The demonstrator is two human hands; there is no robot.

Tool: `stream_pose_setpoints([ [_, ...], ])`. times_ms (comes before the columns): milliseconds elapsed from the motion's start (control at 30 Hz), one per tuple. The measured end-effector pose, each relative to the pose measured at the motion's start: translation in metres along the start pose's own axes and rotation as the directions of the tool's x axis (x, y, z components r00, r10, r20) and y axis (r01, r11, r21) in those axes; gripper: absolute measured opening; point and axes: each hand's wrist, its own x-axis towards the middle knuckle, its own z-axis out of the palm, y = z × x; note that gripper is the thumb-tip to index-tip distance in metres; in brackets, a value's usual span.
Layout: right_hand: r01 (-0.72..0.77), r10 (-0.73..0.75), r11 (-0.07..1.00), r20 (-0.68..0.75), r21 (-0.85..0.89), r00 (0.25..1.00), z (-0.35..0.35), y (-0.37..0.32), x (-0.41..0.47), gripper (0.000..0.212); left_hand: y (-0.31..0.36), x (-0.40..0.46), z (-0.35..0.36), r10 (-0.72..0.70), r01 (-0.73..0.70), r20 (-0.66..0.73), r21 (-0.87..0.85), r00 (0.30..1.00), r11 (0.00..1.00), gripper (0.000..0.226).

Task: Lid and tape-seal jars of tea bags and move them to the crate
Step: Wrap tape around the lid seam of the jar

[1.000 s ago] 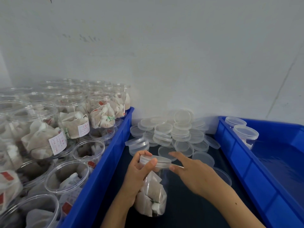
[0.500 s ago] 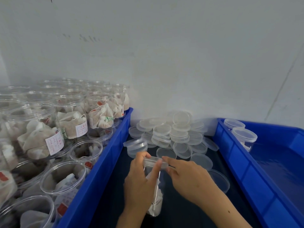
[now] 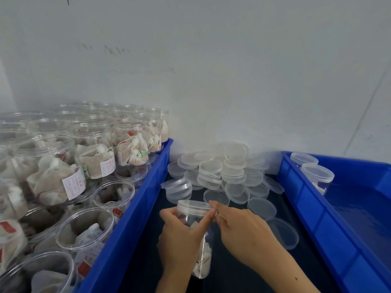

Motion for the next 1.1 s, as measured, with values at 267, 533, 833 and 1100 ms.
stream_pose_setpoints([
  [267, 0.003, -0.003, 1.000, -0.003, 0.030, 1.000, -0.002, -0.003, -0.002, 0.043, -0.008, -0.005, 0.005, 0.117, -0.117, -0.066, 0.014, 0.991, 0.993, 0.064],
  [533, -0.009, 0.009, 1.000, -0.023, 0.011, 1.000, 0.002, -0.002, -0.001, 0.044, -0.005, 0.000, 0.002, -0.024, 0.025, 0.004, -0.196, 1.000, 0.980, 0.083],
  [833, -0.073, 0.072, 0.987, 0.011, 0.145, 0.997, 0.007, 0.019, -0.007, 0.043, -0.011, -0.003, -0.001, 0.015, 0.049, 0.190, -0.323, 0.982, 0.945, 0.073],
  [1100, -0.107, 0.101, 0.982, 0.045, 0.157, 0.994, 0.005, 0.025, -0.006, 0.042, -0.010, -0.009, 0.009, 0.070, -0.049, 0.105, -0.189, 0.992, 0.981, 0.069],
])
